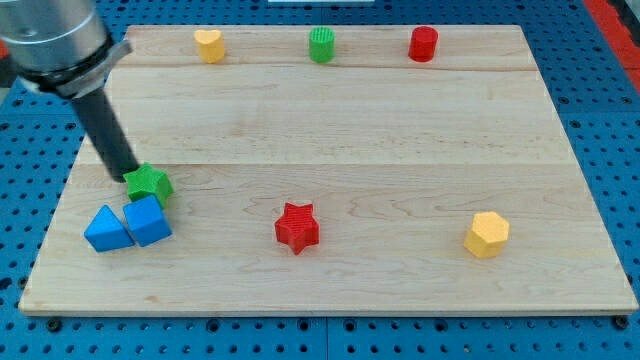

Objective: Put the green circle at the top center

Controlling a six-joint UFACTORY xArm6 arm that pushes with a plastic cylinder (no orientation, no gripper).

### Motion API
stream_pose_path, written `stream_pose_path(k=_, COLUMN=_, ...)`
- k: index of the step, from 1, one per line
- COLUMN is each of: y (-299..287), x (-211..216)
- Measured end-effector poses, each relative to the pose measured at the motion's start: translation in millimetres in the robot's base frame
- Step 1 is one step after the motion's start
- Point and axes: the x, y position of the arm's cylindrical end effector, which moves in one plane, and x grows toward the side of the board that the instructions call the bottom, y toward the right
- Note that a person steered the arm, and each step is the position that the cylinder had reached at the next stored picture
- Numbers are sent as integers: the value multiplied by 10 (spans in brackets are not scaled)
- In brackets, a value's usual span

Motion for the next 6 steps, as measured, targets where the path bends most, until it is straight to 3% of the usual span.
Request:
stream_pose_path(k=1, y=349, x=-676)
stream_pose_path(k=3, y=2535, x=-1097)
stream_pose_path(k=4, y=2480, x=-1812)
stream_pose_path(k=6, y=2482, x=-2699)
